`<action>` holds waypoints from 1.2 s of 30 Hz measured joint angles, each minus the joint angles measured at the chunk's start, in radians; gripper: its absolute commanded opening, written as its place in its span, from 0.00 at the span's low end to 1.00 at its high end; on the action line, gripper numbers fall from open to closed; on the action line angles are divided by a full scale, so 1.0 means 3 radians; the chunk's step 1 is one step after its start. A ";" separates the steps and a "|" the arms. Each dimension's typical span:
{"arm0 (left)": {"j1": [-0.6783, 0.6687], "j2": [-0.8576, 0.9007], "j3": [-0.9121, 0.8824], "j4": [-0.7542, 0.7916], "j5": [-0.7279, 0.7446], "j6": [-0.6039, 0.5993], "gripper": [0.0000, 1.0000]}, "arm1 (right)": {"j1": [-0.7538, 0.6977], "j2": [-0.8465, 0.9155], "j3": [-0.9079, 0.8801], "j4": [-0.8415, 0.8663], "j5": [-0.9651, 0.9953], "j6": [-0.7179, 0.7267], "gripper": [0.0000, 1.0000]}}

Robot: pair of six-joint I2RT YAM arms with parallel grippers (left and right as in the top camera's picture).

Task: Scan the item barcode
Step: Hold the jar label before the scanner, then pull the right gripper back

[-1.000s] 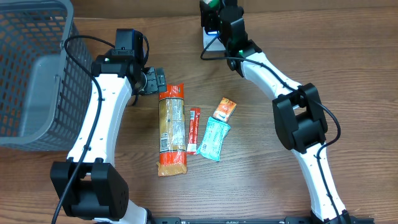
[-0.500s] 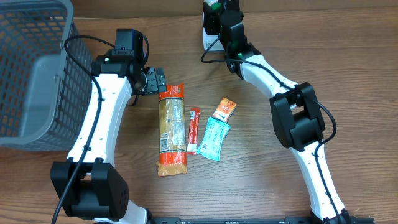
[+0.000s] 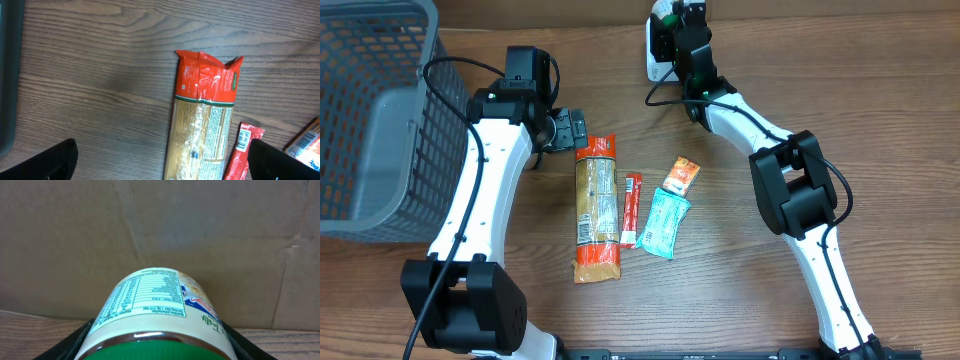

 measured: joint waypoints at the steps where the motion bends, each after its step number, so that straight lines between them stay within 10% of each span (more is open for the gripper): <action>1: 0.0000 0.0000 0.0000 -0.0001 0.0000 0.0000 1.00 | 0.0001 0.0000 0.0000 0.0008 0.0000 -0.0001 0.30; 17: 0.0000 0.0000 0.0000 0.0000 -0.0001 0.0000 1.00 | -0.0001 -0.0281 -0.0003 -0.0421 -0.0158 0.0001 0.28; 36: 0.0000 0.0000 0.0000 -0.0001 0.0000 0.0000 1.00 | -0.0463 -0.2242 0.0028 -0.4917 -0.0192 0.0003 0.20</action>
